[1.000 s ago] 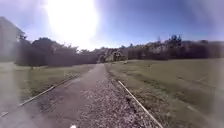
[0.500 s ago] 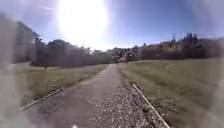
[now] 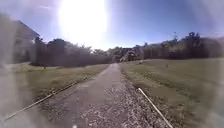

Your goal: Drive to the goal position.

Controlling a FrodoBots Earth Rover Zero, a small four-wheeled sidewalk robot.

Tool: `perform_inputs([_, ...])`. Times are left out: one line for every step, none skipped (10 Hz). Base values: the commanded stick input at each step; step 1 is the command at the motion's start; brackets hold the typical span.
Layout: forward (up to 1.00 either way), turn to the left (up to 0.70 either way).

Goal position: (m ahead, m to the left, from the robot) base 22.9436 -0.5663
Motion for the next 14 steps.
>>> perform_inputs([1.00,0.09])
perform_inputs([1.00,0.05])
perform_inputs([1.00,0.01])
perform_inputs([1.00,0.07])
perform_inputs([1.00,0.05])
perform_inputs([1.00,0.06])
perform_inputs([1.00,0.03])
perform_inputs([1.00,0.00])
perform_inputs([1.00,0.00])
perform_inputs([1.00,0.00])
perform_inputs([1.00,0.00])
perform_inputs([1.00,0.00])
perform_inputs([1.00,0.00])
perform_inputs([1.00,0.00])
